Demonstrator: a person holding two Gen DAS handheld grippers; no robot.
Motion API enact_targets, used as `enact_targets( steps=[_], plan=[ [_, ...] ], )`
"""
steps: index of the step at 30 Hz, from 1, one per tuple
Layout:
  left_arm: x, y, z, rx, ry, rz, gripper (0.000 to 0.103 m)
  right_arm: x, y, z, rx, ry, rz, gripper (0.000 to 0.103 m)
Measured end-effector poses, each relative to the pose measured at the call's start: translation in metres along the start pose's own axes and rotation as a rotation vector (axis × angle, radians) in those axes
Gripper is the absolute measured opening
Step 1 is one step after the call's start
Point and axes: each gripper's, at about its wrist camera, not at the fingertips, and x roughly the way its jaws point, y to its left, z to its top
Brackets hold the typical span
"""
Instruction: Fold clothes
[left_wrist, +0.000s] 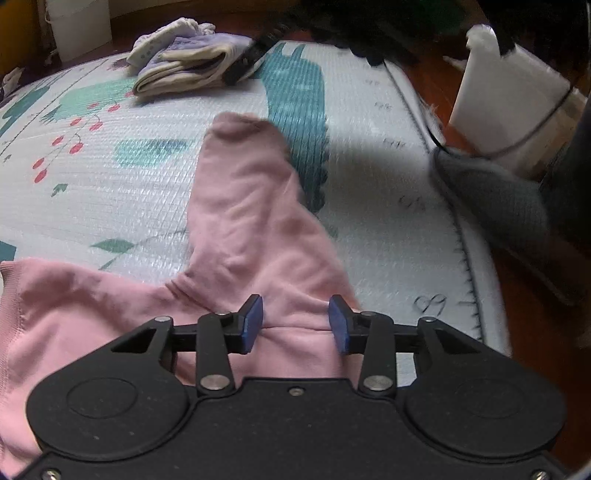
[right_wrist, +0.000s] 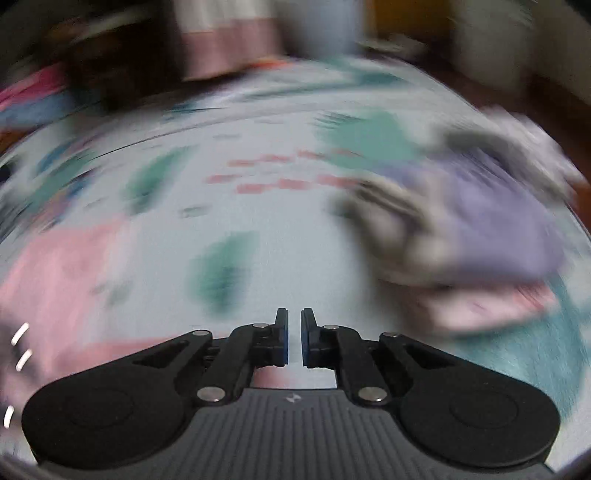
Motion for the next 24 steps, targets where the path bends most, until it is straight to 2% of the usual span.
enact_targets(
  steps=[2,3,4,6,8,9,11,14,18,21,23,24],
  plan=[
    [-0.005,0.001,0.002,-0.013,-0.045,0.027,0.038,-0.002,0.043,-0.009,-0.132,0.014,0.127,0.012],
    [-0.006,0.002,0.003,-0.022,-0.066,0.044,0.038,-0.001,0.065,-0.014,-0.194,0.027,0.188,0.016],
    [-0.005,0.003,0.003,-0.028,-0.069,0.056,0.038,0.002,0.086,-0.021,-0.255,0.051,0.233,0.022],
    [0.005,0.007,0.003,-0.034,-0.026,0.085,0.038,0.011,0.117,-0.036,-0.371,0.104,0.266,0.031],
    [0.016,0.014,-0.002,-0.067,0.035,0.116,0.041,0.017,0.127,-0.055,-0.474,0.131,0.213,0.032],
    [0.014,0.017,-0.002,-0.09,0.021,0.098,0.042,0.015,0.123,-0.059,-0.472,0.117,0.213,0.033],
    [0.005,0.019,0.003,-0.093,0.013,0.069,0.042,0.012,0.115,-0.055,-0.418,0.152,0.201,0.033],
    [-0.012,0.02,0.005,-0.063,-0.076,0.071,0.042,0.003,0.122,-0.047,-0.441,0.126,0.176,0.033],
    [-0.015,0.032,0.004,-0.091,-0.08,0.091,0.041,0.009,0.139,-0.04,-0.503,0.077,0.175,0.034],
    [-0.017,0.032,0.001,-0.083,-0.087,0.096,0.041,0.021,0.128,-0.031,-0.451,0.044,0.163,0.034],
    [-0.021,0.032,0.0,-0.077,-0.1,0.097,0.04,0.027,0.129,-0.029,-0.476,0.052,0.159,0.034],
    [-0.022,0.033,-0.001,-0.077,-0.102,0.101,0.034,0.03,0.13,-0.028,-0.494,0.057,0.157,0.033]
  ],
)
